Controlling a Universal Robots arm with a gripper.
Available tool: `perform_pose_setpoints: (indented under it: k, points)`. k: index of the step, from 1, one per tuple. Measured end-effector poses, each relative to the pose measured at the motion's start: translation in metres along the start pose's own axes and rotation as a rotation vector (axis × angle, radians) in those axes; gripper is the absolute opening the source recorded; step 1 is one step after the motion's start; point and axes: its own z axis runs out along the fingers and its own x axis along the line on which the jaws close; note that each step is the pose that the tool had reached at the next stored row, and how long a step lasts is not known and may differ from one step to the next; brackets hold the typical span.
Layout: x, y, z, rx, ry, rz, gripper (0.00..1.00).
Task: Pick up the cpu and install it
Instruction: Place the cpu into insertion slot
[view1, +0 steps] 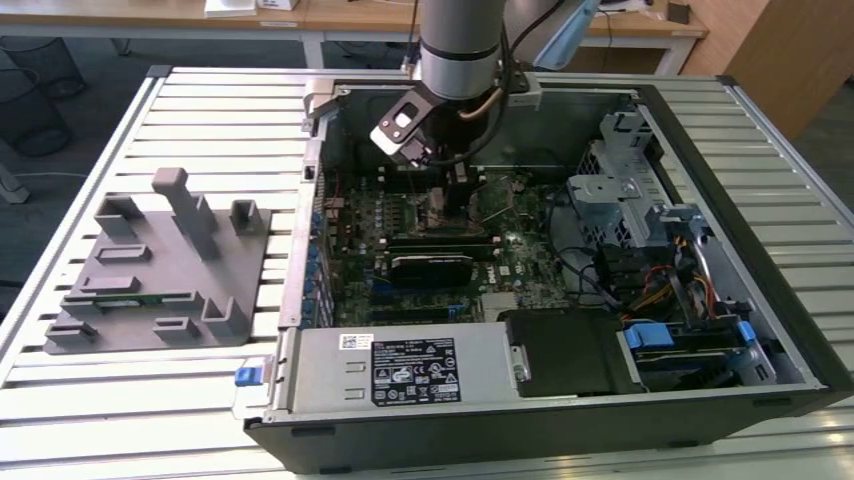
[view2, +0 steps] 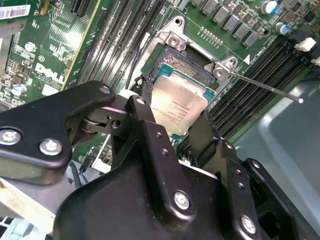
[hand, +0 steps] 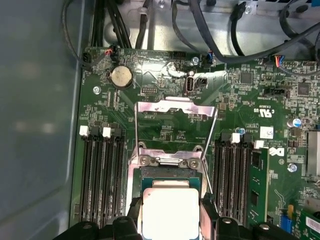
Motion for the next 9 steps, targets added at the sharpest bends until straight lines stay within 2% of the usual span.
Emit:
perform_pose_setpoints:
  k: [9]
  points:
    - [0.0, -0.0003, 0.0083, 0.0, 0.0003, 0.0, 0.54]
